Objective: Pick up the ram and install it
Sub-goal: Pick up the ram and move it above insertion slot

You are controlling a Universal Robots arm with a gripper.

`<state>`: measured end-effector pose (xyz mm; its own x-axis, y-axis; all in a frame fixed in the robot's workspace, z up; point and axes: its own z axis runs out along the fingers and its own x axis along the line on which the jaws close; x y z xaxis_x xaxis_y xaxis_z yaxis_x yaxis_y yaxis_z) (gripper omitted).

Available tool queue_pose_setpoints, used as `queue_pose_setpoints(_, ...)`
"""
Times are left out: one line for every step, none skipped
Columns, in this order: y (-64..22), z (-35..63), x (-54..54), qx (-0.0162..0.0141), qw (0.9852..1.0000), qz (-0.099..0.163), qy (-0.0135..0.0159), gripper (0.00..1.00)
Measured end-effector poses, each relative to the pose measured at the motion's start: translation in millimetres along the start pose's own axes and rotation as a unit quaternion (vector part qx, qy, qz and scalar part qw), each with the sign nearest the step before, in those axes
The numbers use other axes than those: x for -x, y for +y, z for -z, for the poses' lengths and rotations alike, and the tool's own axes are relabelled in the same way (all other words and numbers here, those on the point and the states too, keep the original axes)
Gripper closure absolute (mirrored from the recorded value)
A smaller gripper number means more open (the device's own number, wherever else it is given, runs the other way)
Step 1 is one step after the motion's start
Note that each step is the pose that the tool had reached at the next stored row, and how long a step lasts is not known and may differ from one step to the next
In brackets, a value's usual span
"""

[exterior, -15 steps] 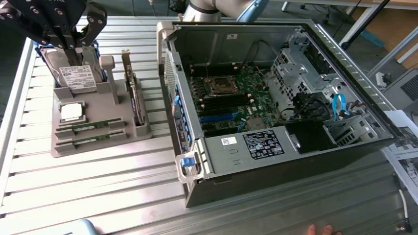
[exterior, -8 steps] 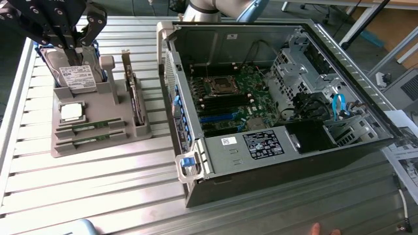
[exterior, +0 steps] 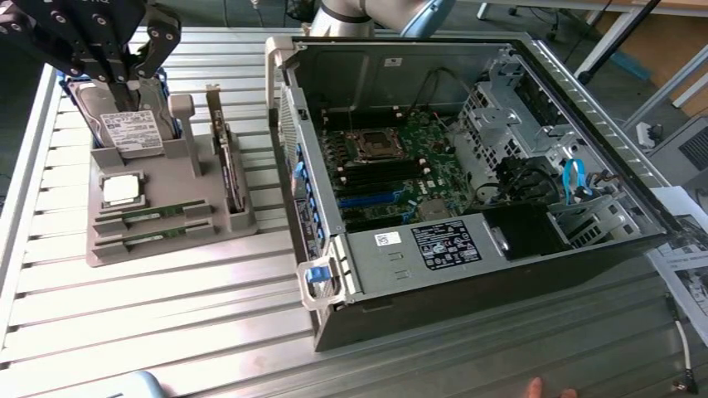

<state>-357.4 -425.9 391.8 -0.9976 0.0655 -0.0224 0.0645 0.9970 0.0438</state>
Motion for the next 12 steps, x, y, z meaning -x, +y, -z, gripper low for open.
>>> queue_pose_setpoints(0.0, 0.0, 0.1, 0.0000, 1.0000, 0.003, 0.0005, 0.89)
queue_pose_setpoints(0.0, 0.0, 0.1, 0.0001, 1.0000, 0.006, 0.0010, 0.89)
queue_pose_setpoints(0.0, 0.0, 0.1, 0.0002, 0.9999, 0.010, 0.0016, 0.89)
queue_pose_setpoints(0.0, 0.0, 0.1, 0.0002, 0.9999, 0.015, 0.0023, 0.89)
queue_pose_setpoints(0.0, 0.0, 0.1, 0.0003, 0.9998, 0.019, 0.0029, 0.89)
queue_pose_setpoints(0.0, 0.0, 0.1, 0.0004, 0.9997, 0.023, 0.0034, 0.89)
queue_pose_setpoints(0.0, 0.0, 0.1, 0.0004, 0.9996, 0.028, 0.0039, 0.89)
queue_pose_setpoints(0.0, 0.0, 0.1, 0.0005, 0.9995, 0.032, 0.0045, 0.89)
queue_pose_setpoints(0.0, 0.0, 0.1, 0.0006, 0.9993, 0.036, 0.0051, 0.89)
queue_pose_setpoints(0.0, 0.0, 0.1, 0.0007, 0.9990, 0.044, 0.0060, 0.89)
queue_pose_setpoints(0.0, 0.0, 0.1, 0.0008, 0.9988, 0.048, 0.0065, 0.89)
queue_pose_setpoints(0.0, 0.0, 0.1, 0.0009, 0.9986, 0.053, 0.0071, 0.89)
